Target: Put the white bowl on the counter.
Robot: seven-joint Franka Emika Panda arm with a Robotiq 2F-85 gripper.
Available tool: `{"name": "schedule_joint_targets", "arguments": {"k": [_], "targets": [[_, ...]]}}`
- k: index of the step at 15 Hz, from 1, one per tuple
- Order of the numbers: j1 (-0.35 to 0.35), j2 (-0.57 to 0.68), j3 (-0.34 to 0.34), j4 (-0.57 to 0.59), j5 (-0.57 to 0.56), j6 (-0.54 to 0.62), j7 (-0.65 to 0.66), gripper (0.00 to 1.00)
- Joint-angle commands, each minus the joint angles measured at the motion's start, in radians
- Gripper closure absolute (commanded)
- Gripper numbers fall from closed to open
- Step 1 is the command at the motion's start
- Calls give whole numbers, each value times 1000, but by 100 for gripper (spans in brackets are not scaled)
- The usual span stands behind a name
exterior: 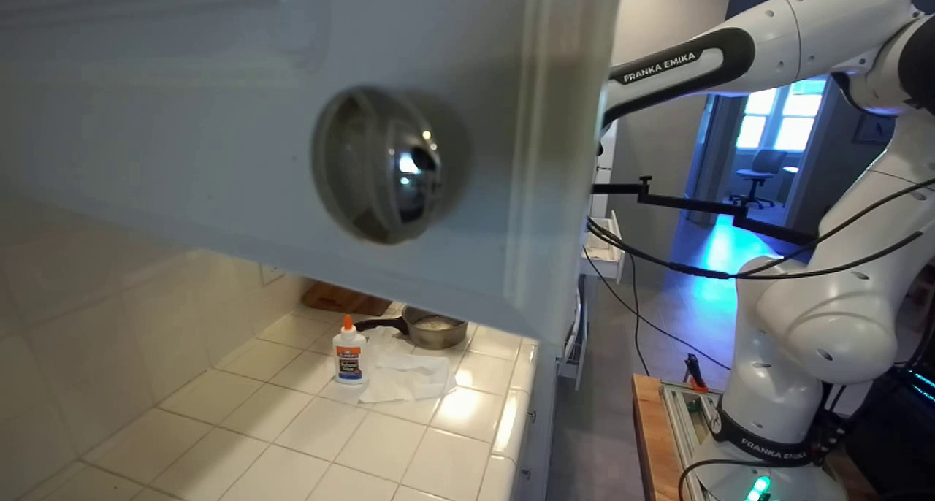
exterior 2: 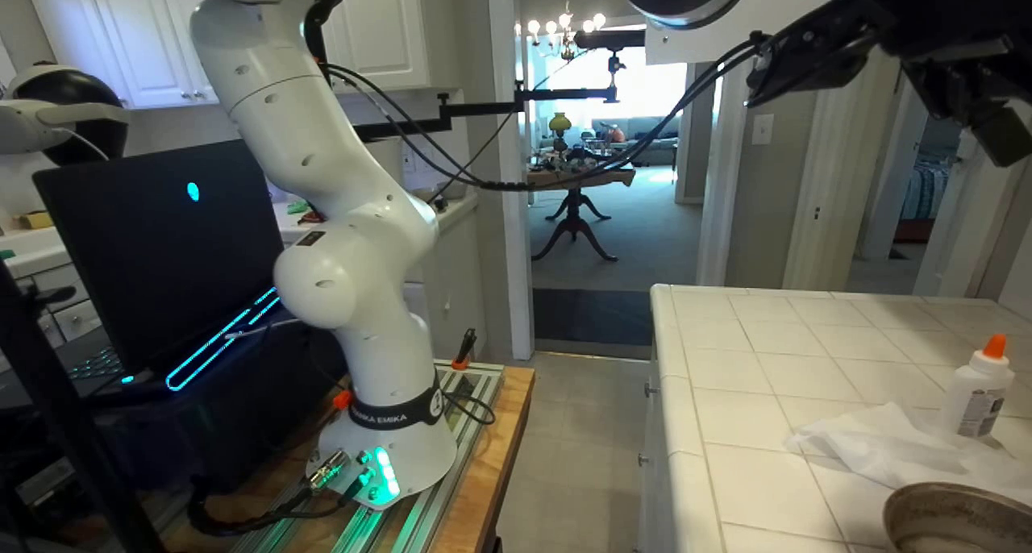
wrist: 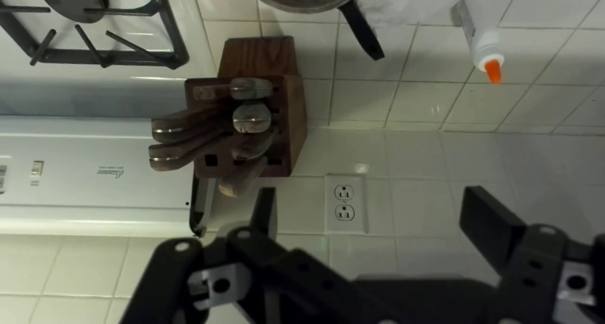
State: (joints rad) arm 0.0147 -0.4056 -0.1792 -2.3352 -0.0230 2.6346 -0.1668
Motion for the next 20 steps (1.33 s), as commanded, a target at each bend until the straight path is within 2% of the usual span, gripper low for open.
{"name": "schedule_joint_targets", "arguments": {"k": [1, 12, 16, 20], "targets": [[-40, -11, 36, 32, -5, -43, 27, 0], [-44, 16, 41, 210, -3, -271, -29, 0], [-47, 29, 45, 262, -21, -294, -55, 0], [-41, 46, 42, 294, -18, -247, -84, 0]]}}
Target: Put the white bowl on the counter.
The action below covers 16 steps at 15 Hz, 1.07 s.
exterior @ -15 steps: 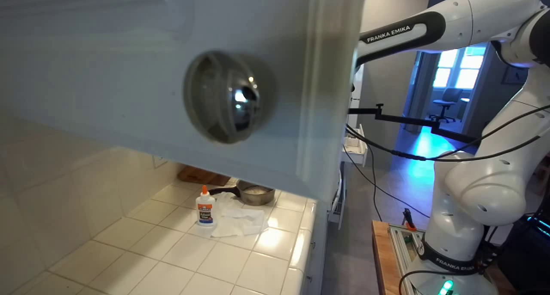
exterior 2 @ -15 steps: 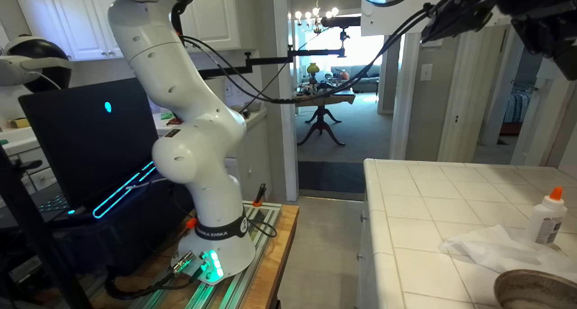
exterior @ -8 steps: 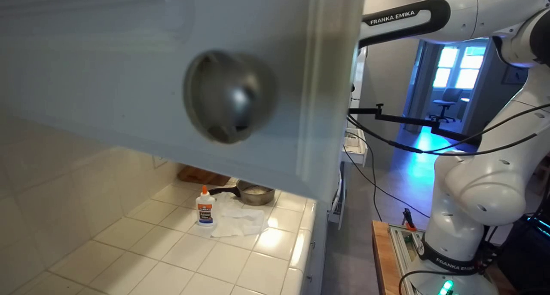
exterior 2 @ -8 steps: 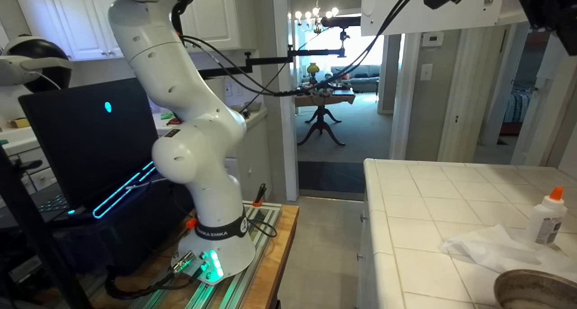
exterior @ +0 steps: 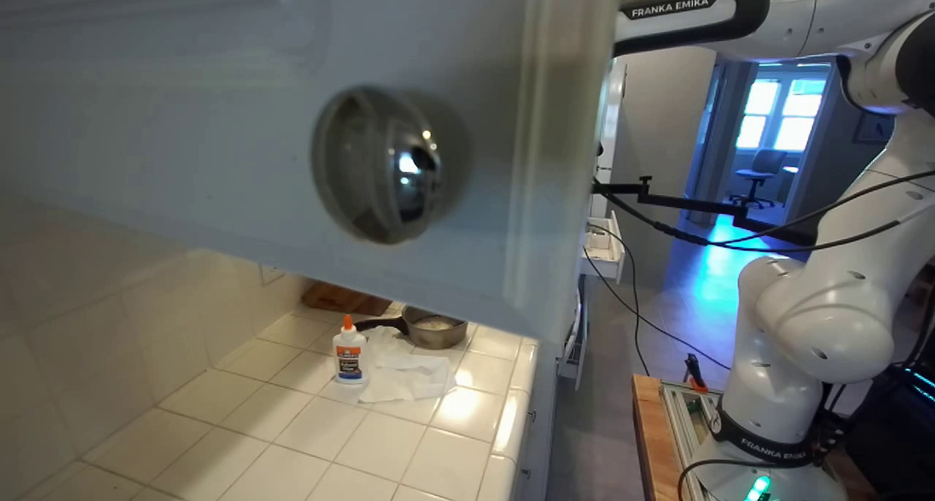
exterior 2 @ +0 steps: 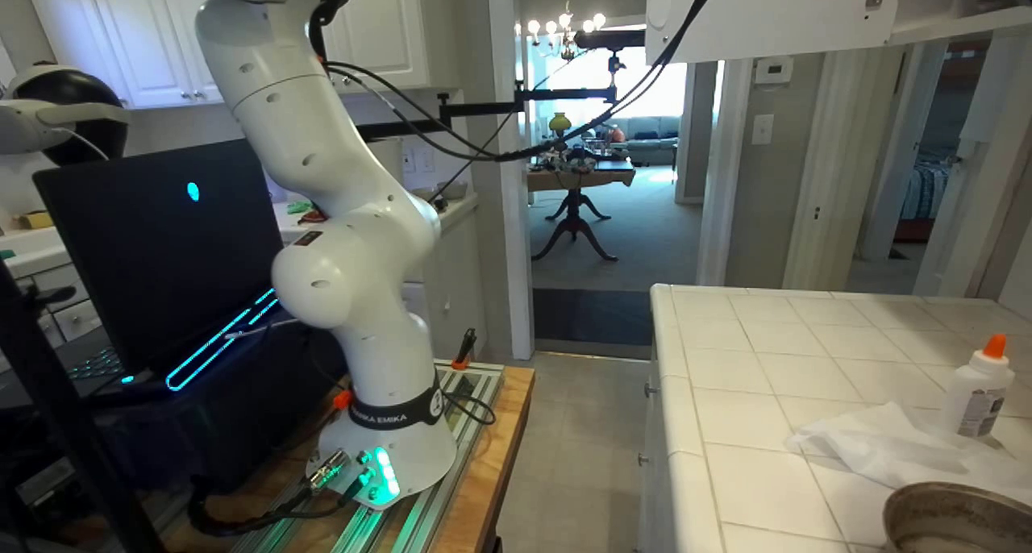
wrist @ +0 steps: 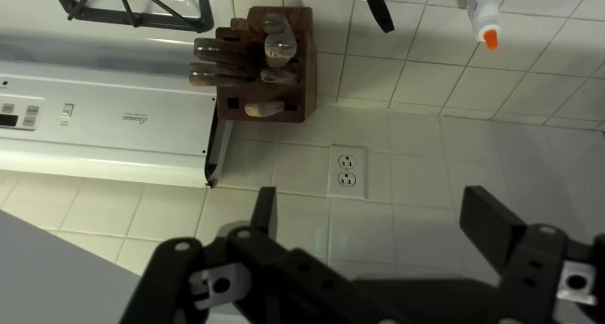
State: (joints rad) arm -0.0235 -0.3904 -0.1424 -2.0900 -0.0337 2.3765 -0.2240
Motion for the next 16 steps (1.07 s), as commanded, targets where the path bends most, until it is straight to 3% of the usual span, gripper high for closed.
{"name": "schedule_joint_targets", "arguments": {"k": [1, 9, 16], "targets": [[0, 37, 2, 56, 0, 24, -33, 0], [57, 93, -28, 105, 132, 82, -125, 0], [62, 42, 18, 88, 140, 1, -62, 0]]}}
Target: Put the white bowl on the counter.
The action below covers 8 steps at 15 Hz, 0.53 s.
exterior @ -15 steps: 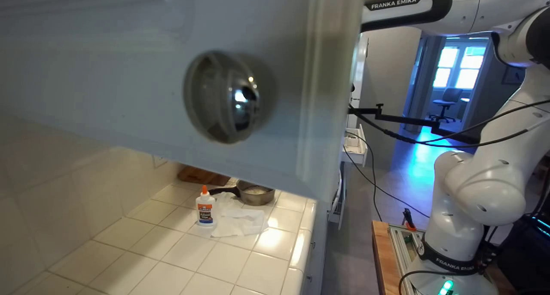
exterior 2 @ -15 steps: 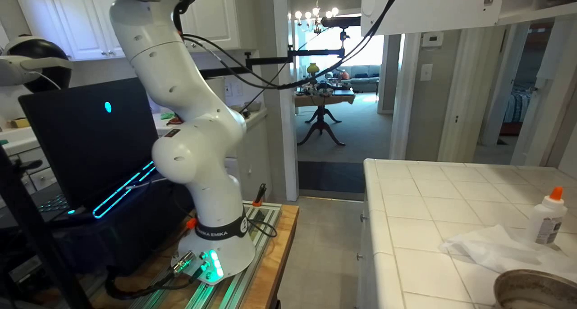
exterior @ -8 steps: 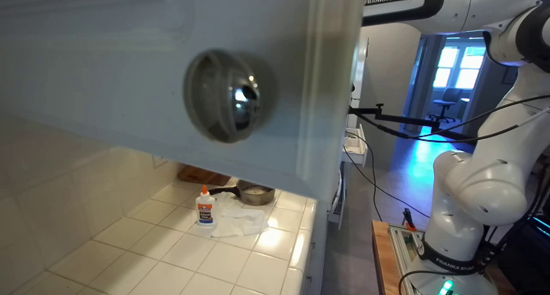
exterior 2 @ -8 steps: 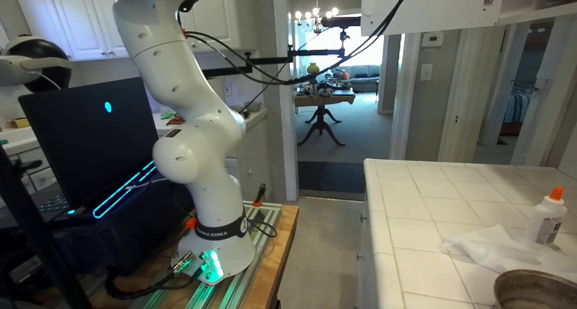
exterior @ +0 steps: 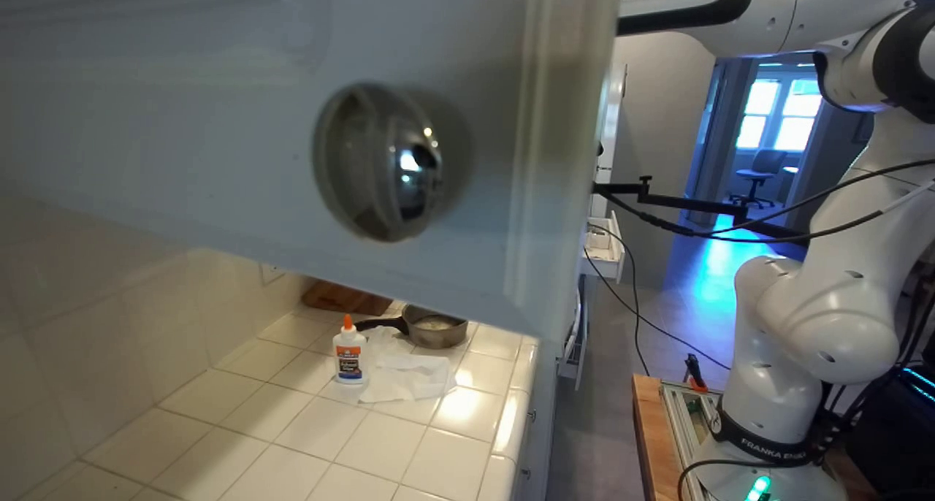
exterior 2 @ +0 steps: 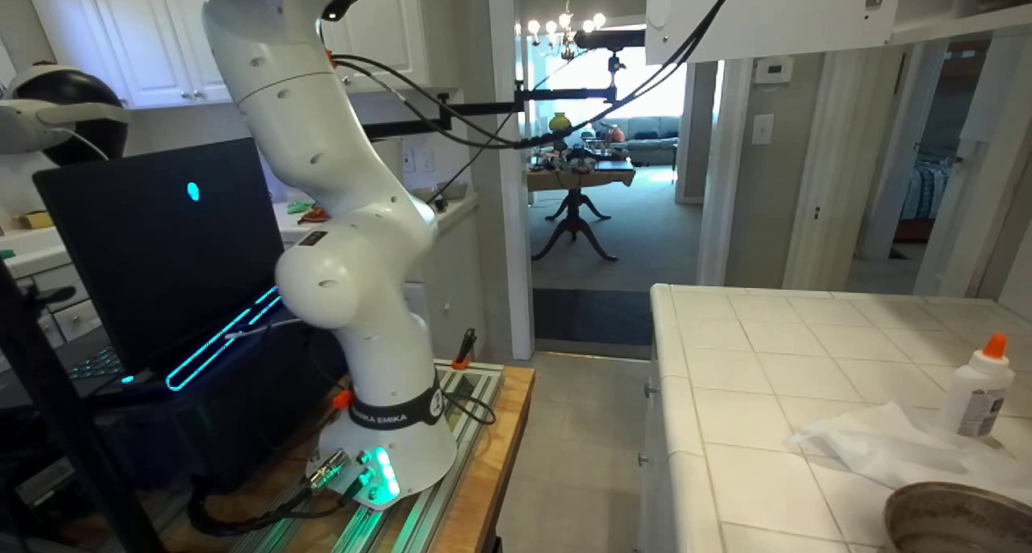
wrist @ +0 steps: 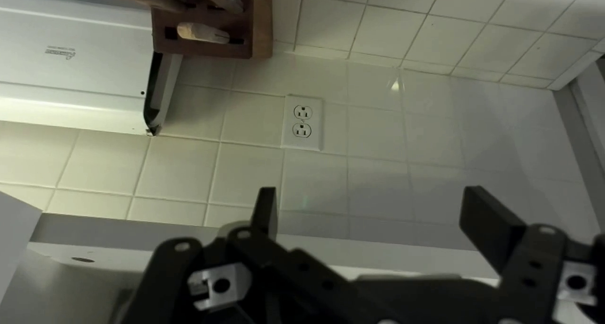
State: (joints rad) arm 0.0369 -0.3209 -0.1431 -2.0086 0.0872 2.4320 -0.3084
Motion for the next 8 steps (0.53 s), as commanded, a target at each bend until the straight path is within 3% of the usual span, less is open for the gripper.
{"name": "schedule_joint_targets", "arguments": {"k": [1, 6, 7, 8], "targets": [[-7, -34, 32, 7, -1, -76, 47, 0], [-28, -63, 78, 22, -44, -200, 139, 0], [-12, -47, 58, 8, -10, -144, 92, 0], [-13, -53, 64, 10, -14, -161, 103, 0]]}}
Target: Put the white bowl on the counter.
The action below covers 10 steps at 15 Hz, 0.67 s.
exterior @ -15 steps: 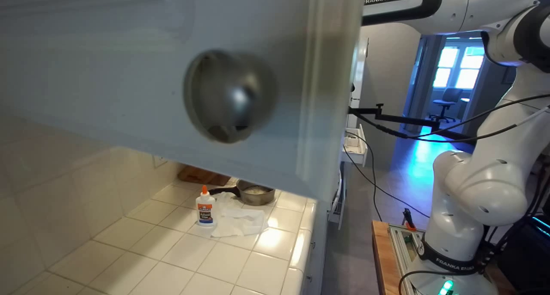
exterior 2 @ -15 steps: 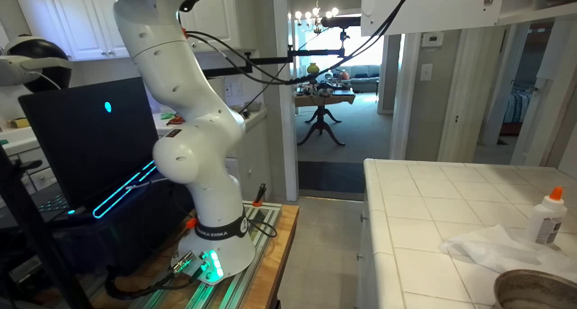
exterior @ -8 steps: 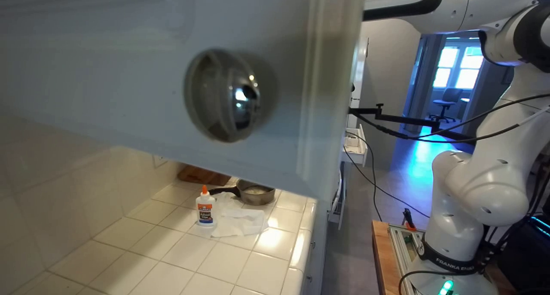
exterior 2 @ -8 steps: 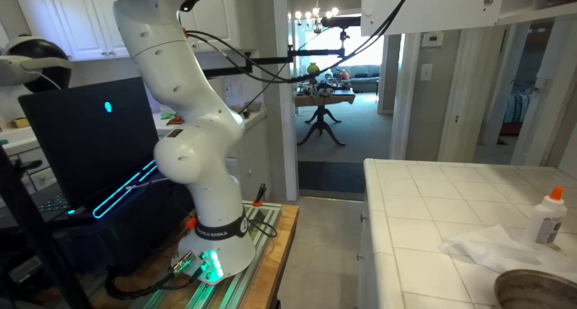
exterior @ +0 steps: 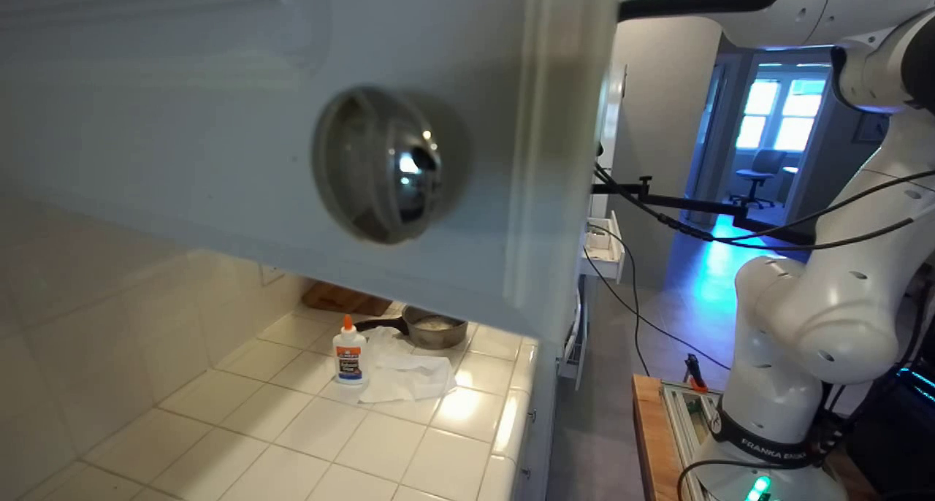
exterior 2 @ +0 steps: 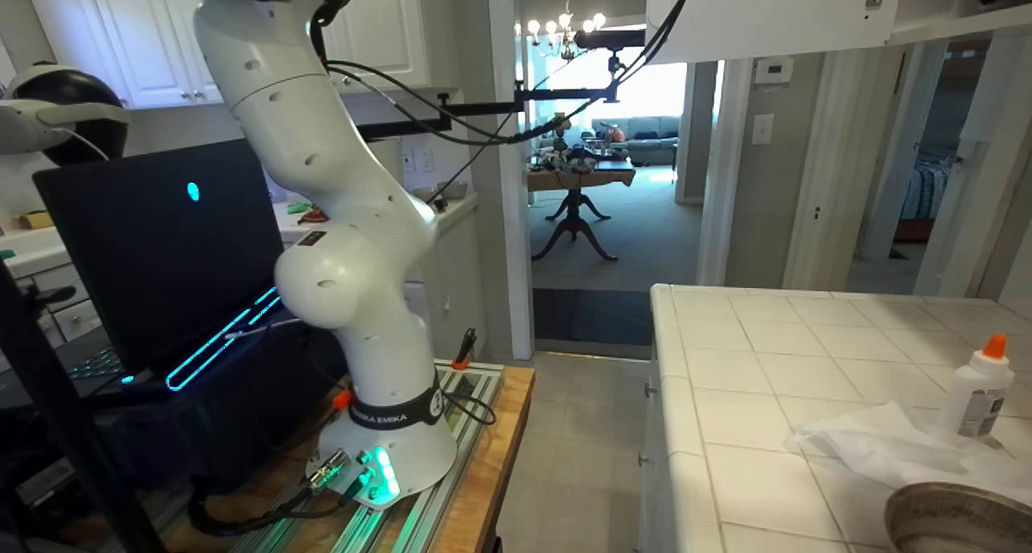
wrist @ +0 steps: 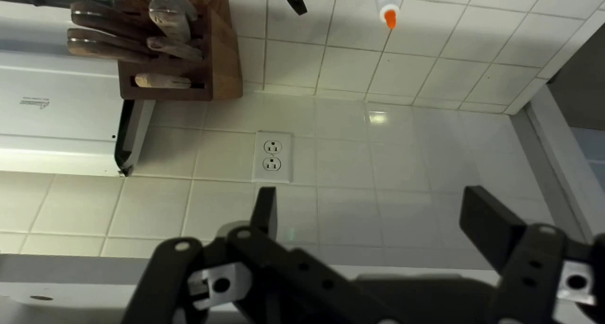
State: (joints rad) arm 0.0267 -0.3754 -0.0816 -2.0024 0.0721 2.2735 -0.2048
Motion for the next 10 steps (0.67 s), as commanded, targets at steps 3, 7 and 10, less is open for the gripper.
{"name": "schedule_joint_targets", "arguments": {"k": [3, 7, 10], "targets": [[-5, -2, 5, 5, 0, -13, 5, 0], [-3, 13, 8, 24, 30, -26, 42, 0], [12, 37, 15, 49, 73, -38, 91, 0]]}}
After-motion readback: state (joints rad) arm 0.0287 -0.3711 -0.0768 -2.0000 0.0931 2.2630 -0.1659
